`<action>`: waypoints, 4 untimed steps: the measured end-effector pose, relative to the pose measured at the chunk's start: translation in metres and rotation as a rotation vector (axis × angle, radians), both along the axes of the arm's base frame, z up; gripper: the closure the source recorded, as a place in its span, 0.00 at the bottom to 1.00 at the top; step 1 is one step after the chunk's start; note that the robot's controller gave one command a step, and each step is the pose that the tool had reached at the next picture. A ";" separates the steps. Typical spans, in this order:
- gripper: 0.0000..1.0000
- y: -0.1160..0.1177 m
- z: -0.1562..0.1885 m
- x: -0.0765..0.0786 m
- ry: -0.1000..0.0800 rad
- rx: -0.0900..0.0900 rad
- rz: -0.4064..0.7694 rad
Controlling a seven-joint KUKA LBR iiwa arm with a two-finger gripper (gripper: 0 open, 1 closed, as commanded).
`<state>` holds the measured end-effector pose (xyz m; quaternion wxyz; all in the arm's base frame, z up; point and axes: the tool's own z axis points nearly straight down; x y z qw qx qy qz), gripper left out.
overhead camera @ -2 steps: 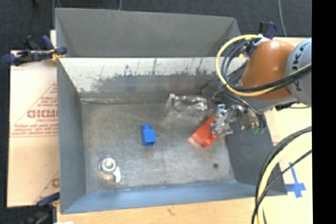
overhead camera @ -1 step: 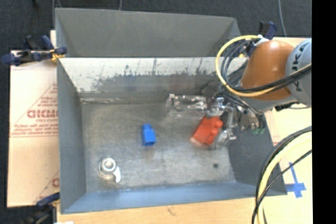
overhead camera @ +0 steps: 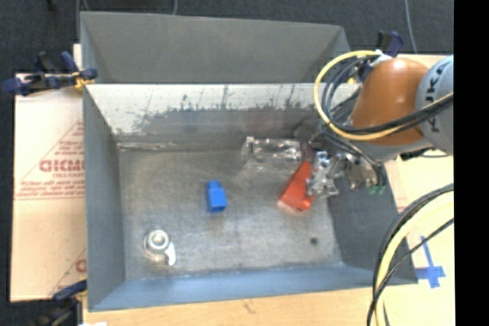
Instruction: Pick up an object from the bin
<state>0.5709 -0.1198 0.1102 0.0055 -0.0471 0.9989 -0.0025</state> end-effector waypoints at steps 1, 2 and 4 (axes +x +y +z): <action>1.00 0.001 -0.003 0.003 0.006 0.005 -0.142; 1.00 0.008 0.027 0.009 0.003 0.006 -0.162; 0.00 0.025 -0.001 0.021 0.000 0.000 0.028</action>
Offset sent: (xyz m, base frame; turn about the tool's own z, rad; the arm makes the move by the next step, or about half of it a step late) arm 0.0015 0.0027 -0.0039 0.1427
